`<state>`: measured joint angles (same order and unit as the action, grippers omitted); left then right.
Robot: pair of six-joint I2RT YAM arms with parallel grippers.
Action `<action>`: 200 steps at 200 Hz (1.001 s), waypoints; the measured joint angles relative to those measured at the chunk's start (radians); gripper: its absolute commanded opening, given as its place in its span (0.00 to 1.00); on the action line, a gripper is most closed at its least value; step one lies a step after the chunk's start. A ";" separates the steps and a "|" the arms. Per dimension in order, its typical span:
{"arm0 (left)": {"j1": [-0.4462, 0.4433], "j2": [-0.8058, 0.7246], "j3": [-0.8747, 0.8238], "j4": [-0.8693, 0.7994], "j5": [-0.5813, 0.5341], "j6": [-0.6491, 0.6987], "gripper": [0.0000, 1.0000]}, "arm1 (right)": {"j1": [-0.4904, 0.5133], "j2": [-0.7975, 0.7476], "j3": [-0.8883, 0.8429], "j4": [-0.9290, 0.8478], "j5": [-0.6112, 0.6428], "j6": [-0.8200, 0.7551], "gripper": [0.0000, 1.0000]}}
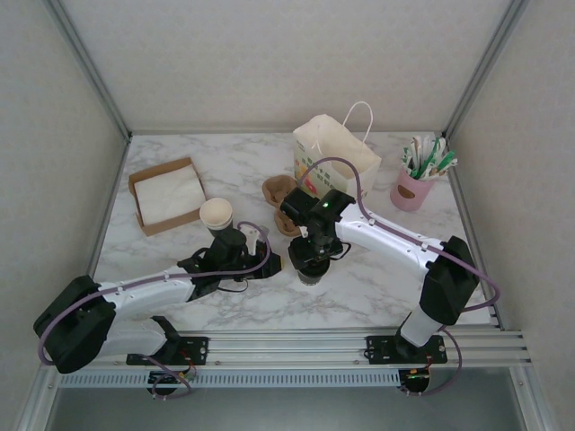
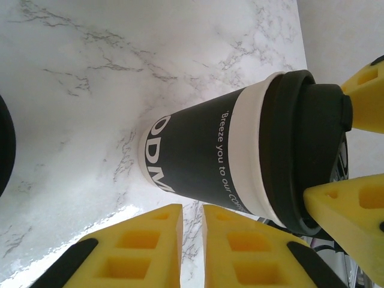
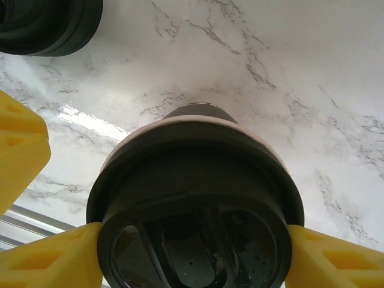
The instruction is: Pack the takeout coffee
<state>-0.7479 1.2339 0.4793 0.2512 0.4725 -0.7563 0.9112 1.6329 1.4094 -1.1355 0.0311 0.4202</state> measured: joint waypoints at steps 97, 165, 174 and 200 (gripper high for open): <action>-0.004 0.037 0.000 0.020 0.004 0.000 0.16 | 0.000 0.025 0.014 0.013 -0.010 0.000 0.70; -0.004 0.061 0.000 0.031 0.007 0.000 0.16 | 0.000 0.033 0.021 0.013 -0.010 0.000 0.69; -0.004 0.063 0.000 0.037 0.008 0.000 0.17 | 0.000 0.033 0.022 0.013 -0.010 0.000 0.70; -0.004 0.073 0.000 0.054 0.013 -0.006 0.24 | 0.000 0.033 0.025 0.014 -0.010 0.000 0.70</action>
<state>-0.7521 1.3067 0.4793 0.3050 0.4858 -0.7620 0.9112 1.6661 1.4345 -1.1217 0.0212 0.4198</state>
